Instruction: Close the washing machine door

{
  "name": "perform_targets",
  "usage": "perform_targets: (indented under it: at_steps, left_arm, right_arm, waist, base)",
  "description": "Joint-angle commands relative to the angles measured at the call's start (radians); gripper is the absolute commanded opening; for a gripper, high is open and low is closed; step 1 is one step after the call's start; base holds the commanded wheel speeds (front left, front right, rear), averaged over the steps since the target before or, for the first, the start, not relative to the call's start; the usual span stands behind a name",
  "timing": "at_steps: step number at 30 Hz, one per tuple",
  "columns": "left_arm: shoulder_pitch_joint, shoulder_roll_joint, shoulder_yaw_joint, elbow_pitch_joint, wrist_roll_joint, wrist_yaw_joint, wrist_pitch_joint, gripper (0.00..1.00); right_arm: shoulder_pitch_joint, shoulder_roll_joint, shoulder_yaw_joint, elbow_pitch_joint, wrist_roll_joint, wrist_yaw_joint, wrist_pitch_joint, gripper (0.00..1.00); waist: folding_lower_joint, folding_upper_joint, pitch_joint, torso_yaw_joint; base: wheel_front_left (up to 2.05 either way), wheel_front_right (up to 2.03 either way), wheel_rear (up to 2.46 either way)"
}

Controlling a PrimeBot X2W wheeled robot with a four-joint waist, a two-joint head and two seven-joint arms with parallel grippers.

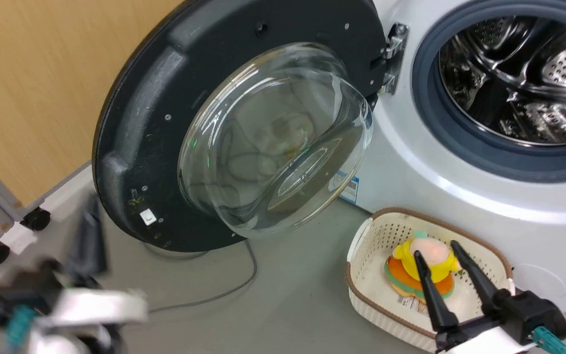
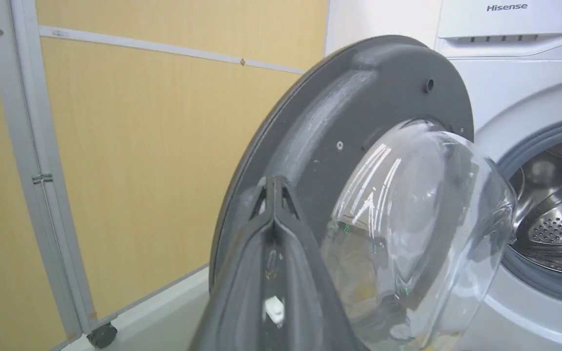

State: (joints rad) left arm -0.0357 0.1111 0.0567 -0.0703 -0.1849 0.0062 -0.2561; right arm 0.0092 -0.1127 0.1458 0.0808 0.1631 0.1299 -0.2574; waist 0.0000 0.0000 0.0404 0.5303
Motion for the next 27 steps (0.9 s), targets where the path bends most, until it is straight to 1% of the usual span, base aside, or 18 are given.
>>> perform_targets:
  at_steps: [1,3,4,6,7,10,12,13,14,18,22,24,27]
  left_arm:
    - [-0.041,0.038,0.014,0.004,0.006,-0.011,0.002,0.00]
    - [-0.104,0.081,0.041,0.018,-0.015,-0.032,0.031,0.00]
    - [-0.136,0.091,0.065,0.026,-0.051,-0.040,0.049,0.00]
    - [-0.205,0.101,0.125,0.058,-0.149,-0.051,0.103,0.00]
    - [-0.276,0.123,0.188,0.110,-0.249,-0.058,0.166,0.00]
    - [-0.377,0.161,0.262,0.199,-0.379,-0.066,0.263,0.00]
    - [-0.436,0.170,0.309,0.264,-0.468,-0.054,0.331,0.00]
    - [-0.436,0.170,0.309,0.264,-0.468,-0.054,0.331,0.00]
    - [-0.464,0.173,0.334,0.297,-0.512,-0.044,0.364,0.00]
    - [-0.560,0.183,0.423,0.437,-0.688,-0.005,0.510,0.00]
    - [-0.621,0.180,0.485,0.536,-0.834,0.027,0.650,0.00]
    - [-0.634,0.176,0.496,0.566,-0.892,0.028,0.729,0.00]
    - [-0.626,0.177,0.482,0.576,-0.939,0.007,0.831,0.00]
  right_arm:
    - [0.009,-0.009,-0.006,-0.008,-0.002,0.001,-0.004,1.00]
    - [0.013,-0.013,-0.013,-0.016,-0.006,0.001,-0.001,1.00]
    - [0.011,-0.015,-0.013,-0.021,-0.009,0.001,0.002,1.00]
    - [0.007,-0.020,-0.013,-0.031,-0.012,0.001,0.009,1.00]
    - [0.001,-0.024,-0.012,-0.038,-0.013,0.001,0.014,1.00]
    - [-0.007,-0.029,-0.010,-0.046,-0.015,0.001,0.019,1.00]
    - [-0.013,-0.032,-0.007,-0.048,-0.014,0.001,0.021,1.00]
    - [-0.013,-0.032,-0.007,-0.048,-0.014,0.001,0.021,1.00]
    - [-0.016,-0.033,-0.006,-0.049,-0.014,0.001,0.022,1.00]
    - [-0.030,-0.035,0.000,-0.049,-0.013,0.001,0.023,1.00]
    - [-0.038,-0.034,0.002,-0.044,-0.013,0.001,0.021,1.00]
    - [-0.041,-0.035,0.003,-0.042,-0.012,0.001,0.020,1.00]
    - [-0.044,-0.034,0.001,-0.038,-0.011,0.001,0.019,1.00]
  waist:
    - [0.0000,0.0000,0.010,0.001]
    - [0.0000,0.0000,0.024,-0.002]
    - [0.0000,0.0000,0.034,-0.008]
    - [0.0000,0.0000,0.050,-0.019]
    - [0.0000,0.0000,0.065,-0.031]
    - [0.0000,0.0000,0.083,-0.048]
    - [0.0000,0.0000,0.092,-0.058]
    - [0.0000,0.0000,0.092,-0.058]
    - [0.0000,0.0000,0.096,-0.061]
    - [0.0000,0.0000,0.111,-0.078]
    - [0.0000,0.0000,0.119,-0.089]
    - [0.0000,0.0000,0.120,-0.093]
    - [0.0000,0.0000,0.120,-0.097]
  base:
    - [0.00,0.00,0.00]
    - [0.00,0.00,0.00]
    - [0.00,0.00,0.00]
    - [0.00,0.00,0.00]
    - [0.00,0.00,0.00]
    - [0.00,0.00,0.00]
    - [0.00,0.00,0.00]
    - [0.00,0.00,0.00]
    - [0.00,0.00,0.00]
    - [0.00,0.00,0.00]
    - [0.00,0.00,0.00]
    - [0.00,0.00,0.00]
    - [0.00,0.00,0.00]
